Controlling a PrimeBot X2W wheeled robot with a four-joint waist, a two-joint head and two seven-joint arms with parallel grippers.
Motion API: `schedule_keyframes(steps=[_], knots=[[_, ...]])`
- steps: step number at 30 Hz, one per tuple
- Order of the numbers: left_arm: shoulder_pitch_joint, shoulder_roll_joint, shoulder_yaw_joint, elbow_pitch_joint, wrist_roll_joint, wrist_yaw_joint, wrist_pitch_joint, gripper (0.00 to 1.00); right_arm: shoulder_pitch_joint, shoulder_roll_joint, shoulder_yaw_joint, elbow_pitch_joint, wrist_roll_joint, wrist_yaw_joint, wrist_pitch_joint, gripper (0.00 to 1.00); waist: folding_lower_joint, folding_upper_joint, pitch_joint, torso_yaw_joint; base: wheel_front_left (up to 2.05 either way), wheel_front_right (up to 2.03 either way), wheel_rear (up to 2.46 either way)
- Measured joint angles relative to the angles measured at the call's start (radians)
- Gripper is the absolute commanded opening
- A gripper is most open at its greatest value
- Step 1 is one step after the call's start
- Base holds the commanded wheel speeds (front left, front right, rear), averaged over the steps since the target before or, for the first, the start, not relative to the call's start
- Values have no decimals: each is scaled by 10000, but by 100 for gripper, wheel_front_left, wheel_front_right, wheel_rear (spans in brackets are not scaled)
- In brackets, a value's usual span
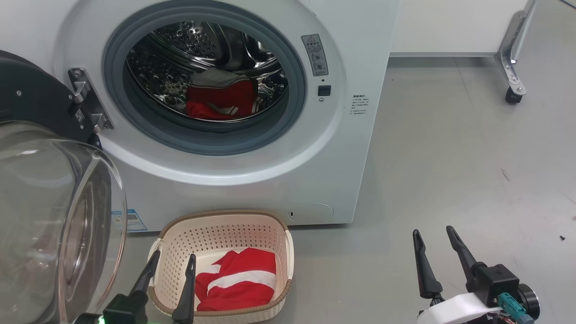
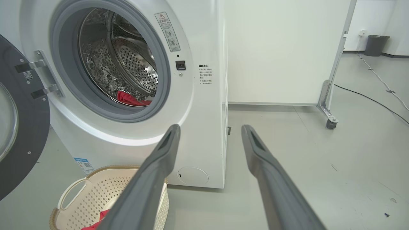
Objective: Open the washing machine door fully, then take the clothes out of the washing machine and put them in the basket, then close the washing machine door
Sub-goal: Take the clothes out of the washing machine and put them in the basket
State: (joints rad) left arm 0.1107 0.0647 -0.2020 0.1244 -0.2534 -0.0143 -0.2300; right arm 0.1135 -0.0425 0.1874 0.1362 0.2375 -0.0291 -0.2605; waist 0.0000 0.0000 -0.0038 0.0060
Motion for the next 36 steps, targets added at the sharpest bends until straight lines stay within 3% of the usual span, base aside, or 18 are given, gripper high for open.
schedule_keyframes(steps=[22, 36], knots=[[-131, 96, -330, -617, 102, -6, 836, 100, -102, 4, 257, -679, -401, 10, 0, 100, 0, 0, 1080, -67, 0, 0, 0], [-2519, 130, -144, 293, -130, -270, 1914, 100, -1078, -8, 650, -1225, -270, 2, 0, 100, 0, 0, 2848, -694, 0, 0, 0]])
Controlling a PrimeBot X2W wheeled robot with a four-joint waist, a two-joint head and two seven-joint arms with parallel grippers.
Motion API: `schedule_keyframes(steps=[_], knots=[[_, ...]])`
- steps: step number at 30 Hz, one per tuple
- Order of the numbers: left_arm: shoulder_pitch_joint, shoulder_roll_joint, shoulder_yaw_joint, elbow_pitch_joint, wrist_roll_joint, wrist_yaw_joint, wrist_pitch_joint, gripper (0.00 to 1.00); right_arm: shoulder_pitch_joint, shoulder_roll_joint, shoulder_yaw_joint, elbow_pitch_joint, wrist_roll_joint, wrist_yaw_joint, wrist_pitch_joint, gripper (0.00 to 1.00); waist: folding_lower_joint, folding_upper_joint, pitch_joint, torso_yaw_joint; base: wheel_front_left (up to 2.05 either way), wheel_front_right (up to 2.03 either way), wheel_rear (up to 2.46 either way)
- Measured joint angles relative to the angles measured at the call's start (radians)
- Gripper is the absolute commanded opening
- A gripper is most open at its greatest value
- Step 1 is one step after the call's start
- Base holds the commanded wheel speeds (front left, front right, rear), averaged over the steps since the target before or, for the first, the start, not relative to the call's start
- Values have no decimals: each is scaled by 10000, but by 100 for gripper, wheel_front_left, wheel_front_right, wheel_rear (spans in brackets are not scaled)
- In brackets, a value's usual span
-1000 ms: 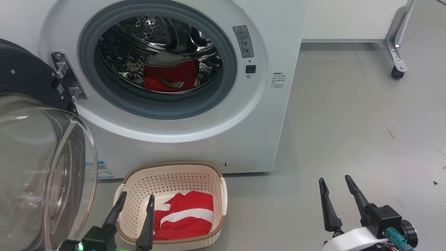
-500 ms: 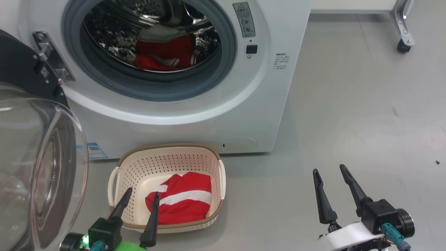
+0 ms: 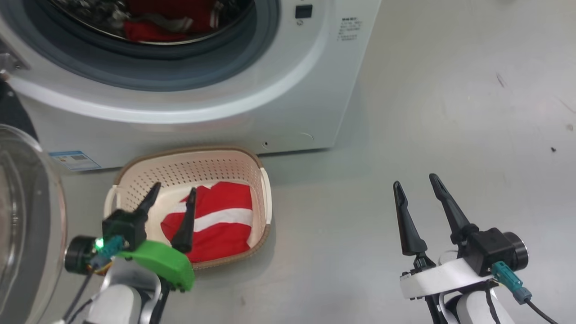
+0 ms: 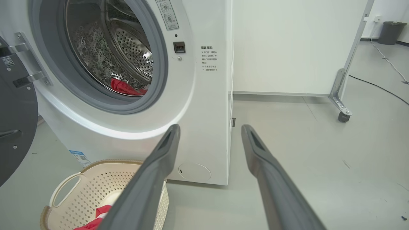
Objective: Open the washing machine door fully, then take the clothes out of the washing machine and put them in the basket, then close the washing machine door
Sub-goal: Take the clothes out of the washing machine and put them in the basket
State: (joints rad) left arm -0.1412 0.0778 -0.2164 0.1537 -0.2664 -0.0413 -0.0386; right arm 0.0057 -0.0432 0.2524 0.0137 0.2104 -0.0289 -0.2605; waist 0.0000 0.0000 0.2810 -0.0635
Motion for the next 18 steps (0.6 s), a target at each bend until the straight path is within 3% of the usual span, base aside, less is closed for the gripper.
schedule_keyframes(steps=[9, 18], knots=[[-2039, 178, 593, 878, -286, 8, 963, 100, -683, -15, 458, -339, 612, -107, 0, 100, 0, 0, 1218, -644, 0, 0, 0], [-4284, 1200, 876, 1298, -270, -6, 2673, 100, -1473, -19, 874, -673, 1486, -320, 0, 100, 1, 0, 2484, -1316, 0, 0, 0]])
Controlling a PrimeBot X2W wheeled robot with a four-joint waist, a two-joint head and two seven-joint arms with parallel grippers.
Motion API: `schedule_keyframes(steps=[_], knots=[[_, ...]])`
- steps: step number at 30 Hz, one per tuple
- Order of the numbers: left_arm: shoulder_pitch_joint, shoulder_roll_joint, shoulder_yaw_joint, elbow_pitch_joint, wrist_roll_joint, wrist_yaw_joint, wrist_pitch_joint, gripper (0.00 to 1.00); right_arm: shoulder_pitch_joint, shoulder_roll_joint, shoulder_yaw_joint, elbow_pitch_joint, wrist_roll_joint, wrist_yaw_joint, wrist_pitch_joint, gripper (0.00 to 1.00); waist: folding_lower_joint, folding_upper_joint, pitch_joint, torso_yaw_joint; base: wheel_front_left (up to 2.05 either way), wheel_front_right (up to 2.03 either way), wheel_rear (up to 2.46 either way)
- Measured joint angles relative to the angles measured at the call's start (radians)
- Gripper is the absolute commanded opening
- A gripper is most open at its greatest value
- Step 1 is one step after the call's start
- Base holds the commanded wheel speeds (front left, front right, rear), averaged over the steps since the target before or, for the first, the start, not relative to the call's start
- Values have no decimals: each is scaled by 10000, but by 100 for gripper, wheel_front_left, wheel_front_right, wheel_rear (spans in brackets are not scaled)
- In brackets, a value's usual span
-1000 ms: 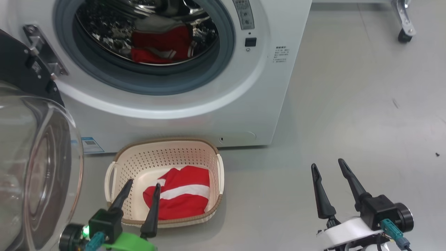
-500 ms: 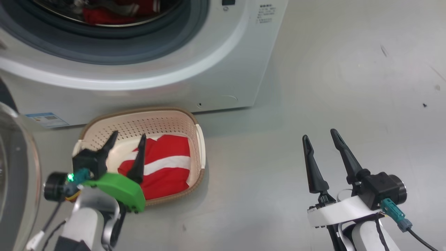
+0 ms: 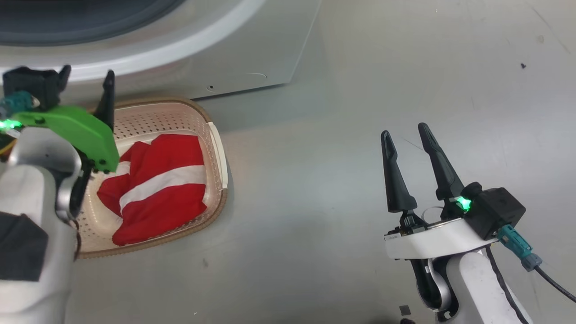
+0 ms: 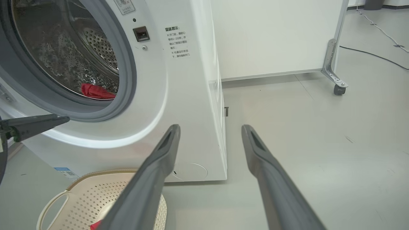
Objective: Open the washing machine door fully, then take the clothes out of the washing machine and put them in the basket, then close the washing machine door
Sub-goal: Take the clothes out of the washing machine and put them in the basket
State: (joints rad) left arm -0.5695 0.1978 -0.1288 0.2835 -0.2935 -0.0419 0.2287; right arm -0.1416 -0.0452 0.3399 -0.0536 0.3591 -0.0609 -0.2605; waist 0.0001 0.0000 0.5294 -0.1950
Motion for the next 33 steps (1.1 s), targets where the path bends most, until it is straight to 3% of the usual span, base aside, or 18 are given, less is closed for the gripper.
schedule_keyframes(steps=[12, 33], knots=[[-2997, 1776, 159, 134, 972, -211, 1676, 100, -1108, -4, 337, -136, 823, -247, 0, 100, 1, 0, 1527, -1052, 0, 0, 0], [-6026, 3513, -27, 863, 1676, -617, 3409, 100, -1650, 4, 1149, -180, 1597, -401, 0, 100, 0, 0, 2361, -2288, 0, 0, 0]])
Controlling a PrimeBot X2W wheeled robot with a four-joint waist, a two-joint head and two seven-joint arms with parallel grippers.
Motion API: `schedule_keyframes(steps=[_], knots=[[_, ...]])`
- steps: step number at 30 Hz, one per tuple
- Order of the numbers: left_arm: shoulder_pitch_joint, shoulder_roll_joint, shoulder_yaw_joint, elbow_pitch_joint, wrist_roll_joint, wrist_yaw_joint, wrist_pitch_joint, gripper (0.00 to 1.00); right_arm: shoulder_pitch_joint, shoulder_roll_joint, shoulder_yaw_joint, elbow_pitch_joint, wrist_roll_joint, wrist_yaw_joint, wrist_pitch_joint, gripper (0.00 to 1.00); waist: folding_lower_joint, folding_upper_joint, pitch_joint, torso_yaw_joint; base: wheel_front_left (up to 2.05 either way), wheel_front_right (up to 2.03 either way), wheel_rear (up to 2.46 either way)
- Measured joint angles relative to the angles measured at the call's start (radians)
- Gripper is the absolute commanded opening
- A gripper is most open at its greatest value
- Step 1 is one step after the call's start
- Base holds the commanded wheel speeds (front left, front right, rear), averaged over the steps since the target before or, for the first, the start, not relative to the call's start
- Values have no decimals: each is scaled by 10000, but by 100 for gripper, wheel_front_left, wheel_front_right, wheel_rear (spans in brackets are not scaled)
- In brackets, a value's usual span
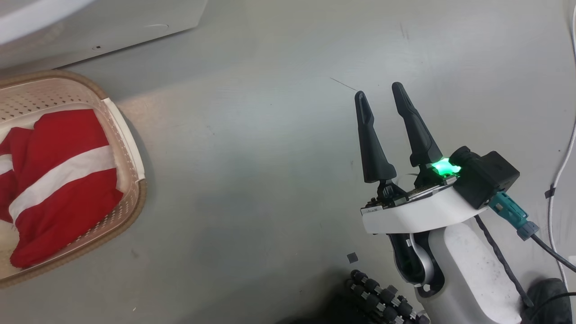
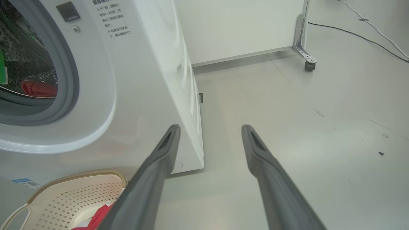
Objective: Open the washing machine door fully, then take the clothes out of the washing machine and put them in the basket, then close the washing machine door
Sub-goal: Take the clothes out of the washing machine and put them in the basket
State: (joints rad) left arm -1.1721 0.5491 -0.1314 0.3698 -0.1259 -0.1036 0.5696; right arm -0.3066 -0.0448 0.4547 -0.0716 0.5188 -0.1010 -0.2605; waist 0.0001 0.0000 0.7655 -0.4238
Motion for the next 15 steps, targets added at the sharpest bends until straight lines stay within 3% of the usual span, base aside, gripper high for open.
schedule_keyframes(steps=[15], knots=[[-415, 650, -366, 1164, 485, -88, 1678, 100, -105, 4, 155, 19, 190, -71, 0, 100, 0, 0, 170, -331, 0, 0, 0]])
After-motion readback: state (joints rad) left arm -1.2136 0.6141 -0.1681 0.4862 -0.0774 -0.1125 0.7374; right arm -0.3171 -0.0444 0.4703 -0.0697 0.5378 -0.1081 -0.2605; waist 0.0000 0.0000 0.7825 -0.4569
